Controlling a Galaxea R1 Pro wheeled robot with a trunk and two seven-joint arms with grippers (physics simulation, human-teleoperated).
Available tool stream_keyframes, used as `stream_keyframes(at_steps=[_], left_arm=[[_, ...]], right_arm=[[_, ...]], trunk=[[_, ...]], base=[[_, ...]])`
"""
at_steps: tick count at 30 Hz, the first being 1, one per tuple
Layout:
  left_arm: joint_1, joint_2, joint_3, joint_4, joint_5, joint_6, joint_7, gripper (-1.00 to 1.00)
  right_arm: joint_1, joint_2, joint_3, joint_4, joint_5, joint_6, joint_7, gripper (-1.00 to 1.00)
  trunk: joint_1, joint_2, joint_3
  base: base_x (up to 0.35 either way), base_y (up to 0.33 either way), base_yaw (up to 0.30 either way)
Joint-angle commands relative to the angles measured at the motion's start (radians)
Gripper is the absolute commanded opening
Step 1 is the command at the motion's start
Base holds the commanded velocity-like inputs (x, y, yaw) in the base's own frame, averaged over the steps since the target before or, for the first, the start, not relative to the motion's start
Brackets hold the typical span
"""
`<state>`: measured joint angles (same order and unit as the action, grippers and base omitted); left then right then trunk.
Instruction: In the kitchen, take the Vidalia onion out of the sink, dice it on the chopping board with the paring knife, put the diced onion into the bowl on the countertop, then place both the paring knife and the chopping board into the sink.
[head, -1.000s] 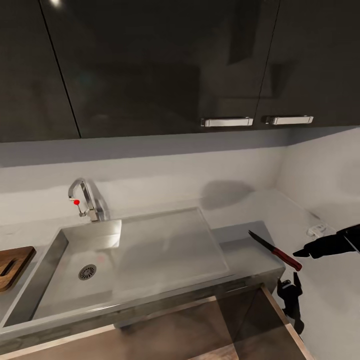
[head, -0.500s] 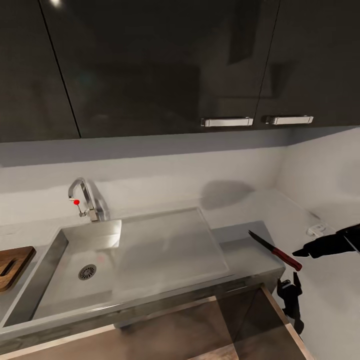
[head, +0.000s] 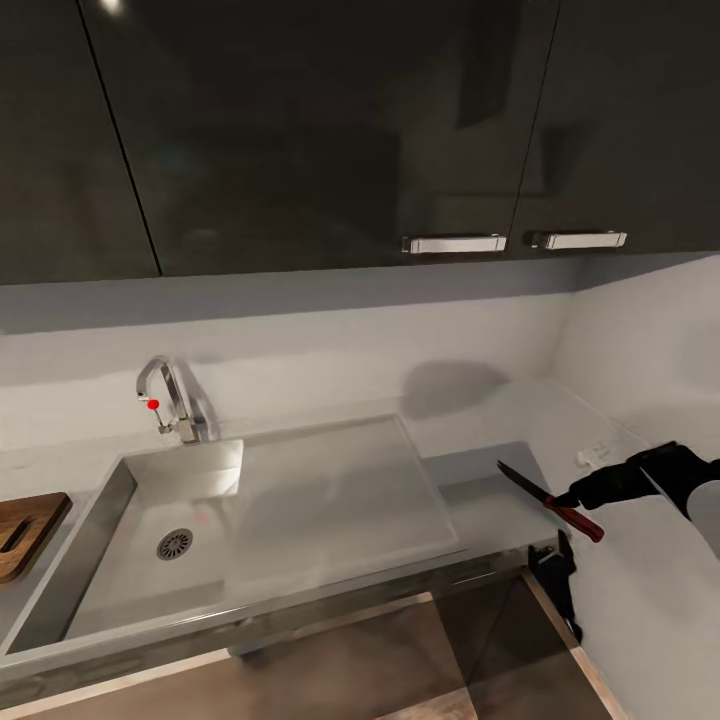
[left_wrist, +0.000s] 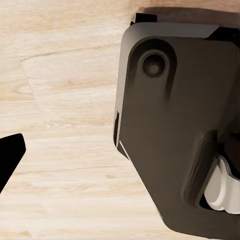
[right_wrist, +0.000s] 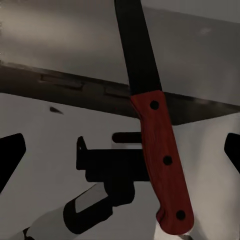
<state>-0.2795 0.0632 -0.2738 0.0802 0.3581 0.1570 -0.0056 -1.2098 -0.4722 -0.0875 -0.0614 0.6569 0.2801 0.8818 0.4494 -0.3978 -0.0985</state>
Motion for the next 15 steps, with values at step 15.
stream_keyframes(at_steps=[15], left_arm=[[-0.001, 0.001, -0.008, 0.001, 0.01, 0.003, -0.001, 1.0]], right_arm=[[-0.001, 0.006, -0.008, 0.0, 0.003, 0.063, -0.113, 1.0]], trunk=[[0.001, -0.002, -0.002]], base=[[0.0, 0.0, 0.0]])
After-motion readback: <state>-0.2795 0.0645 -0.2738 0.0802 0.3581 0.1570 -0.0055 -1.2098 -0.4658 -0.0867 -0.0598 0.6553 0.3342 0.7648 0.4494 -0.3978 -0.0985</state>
